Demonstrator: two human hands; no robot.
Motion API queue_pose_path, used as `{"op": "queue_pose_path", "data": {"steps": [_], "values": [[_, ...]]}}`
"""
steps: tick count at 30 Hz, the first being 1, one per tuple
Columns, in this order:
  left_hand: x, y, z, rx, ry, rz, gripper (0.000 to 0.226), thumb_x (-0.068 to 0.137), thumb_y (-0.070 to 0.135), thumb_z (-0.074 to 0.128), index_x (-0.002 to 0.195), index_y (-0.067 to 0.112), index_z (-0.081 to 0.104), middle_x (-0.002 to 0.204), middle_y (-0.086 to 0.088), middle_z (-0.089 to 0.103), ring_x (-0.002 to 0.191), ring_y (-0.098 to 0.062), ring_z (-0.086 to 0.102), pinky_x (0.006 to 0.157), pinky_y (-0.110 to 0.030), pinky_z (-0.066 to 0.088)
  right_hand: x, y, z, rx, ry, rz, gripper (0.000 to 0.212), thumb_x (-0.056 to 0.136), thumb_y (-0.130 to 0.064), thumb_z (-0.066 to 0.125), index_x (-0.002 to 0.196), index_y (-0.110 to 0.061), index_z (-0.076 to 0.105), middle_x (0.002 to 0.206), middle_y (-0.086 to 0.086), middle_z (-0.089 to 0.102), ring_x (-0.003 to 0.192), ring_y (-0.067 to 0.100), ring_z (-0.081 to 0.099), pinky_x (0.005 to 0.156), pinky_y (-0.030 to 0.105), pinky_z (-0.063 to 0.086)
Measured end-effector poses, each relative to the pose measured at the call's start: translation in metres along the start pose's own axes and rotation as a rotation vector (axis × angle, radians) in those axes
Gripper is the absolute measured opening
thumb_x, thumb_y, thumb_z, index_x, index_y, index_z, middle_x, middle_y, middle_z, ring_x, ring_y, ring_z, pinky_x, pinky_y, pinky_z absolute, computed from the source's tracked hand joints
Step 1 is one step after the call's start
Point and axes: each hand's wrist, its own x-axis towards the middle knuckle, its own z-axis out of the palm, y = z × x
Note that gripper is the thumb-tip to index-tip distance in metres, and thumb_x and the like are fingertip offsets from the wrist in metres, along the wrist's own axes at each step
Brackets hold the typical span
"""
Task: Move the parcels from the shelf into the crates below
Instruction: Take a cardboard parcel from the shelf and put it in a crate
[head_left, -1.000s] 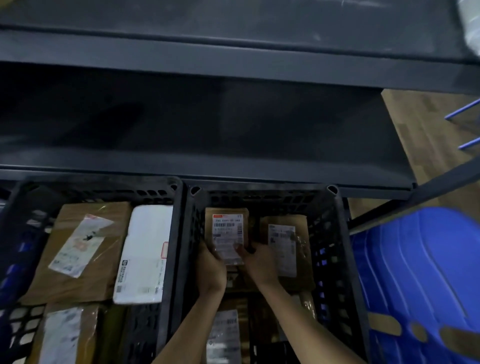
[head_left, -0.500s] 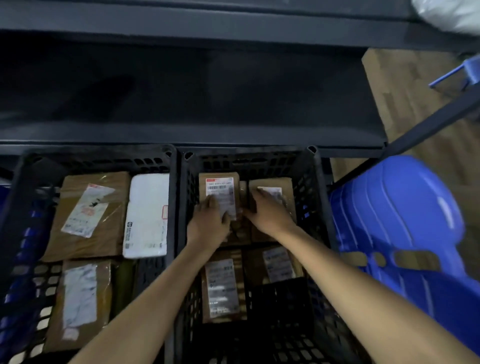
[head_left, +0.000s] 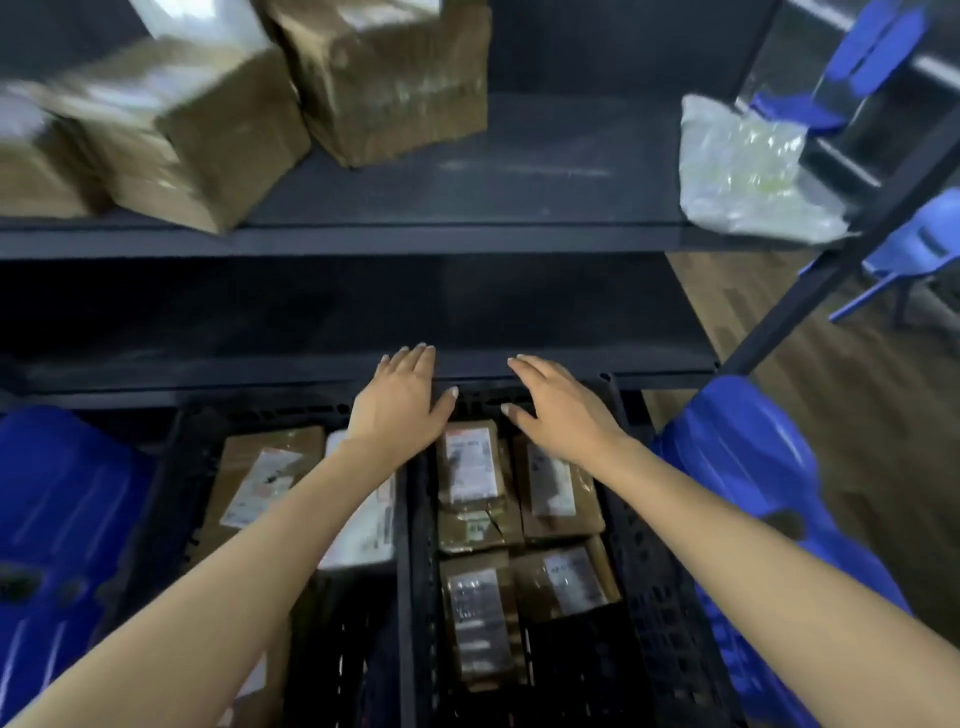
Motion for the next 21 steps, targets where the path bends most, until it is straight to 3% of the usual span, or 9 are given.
{"op": "queue_pose_path", "data": {"steps": [9, 21], "values": [[0.001, -0.033, -0.128, 0.151, 0.321, 0.049, 0.062, 0.095, 0.043, 0.046, 0.144, 0.007, 0.035, 0.148, -0.008, 0.042, 0.140, -0.025, 0.033, 0.114, -0.036, 0.025, 0.043, -0.087, -0.093, -0.084, 0.305, -0.172, 0.059, 0.096, -0.038, 0.050, 0.147, -0.014, 0.033, 0.152, 0.000, 0.035, 0.141, 0.014, 0.028, 0.107, 0.029, 0.035], [0.012, -0.132, -0.205, 0.262, 0.458, -0.024, 0.066, 0.091, 0.031, 0.055, 0.145, 0.001, 0.031, 0.150, -0.014, 0.036, 0.141, -0.029, 0.028, 0.117, -0.039, 0.020, 0.124, -0.178, -0.121, -0.143, 0.301, -0.223, 0.073, 0.093, -0.044, 0.054, 0.149, -0.010, 0.023, 0.154, 0.005, 0.028, 0.142, 0.021, 0.024, 0.106, 0.036, 0.037]]}}
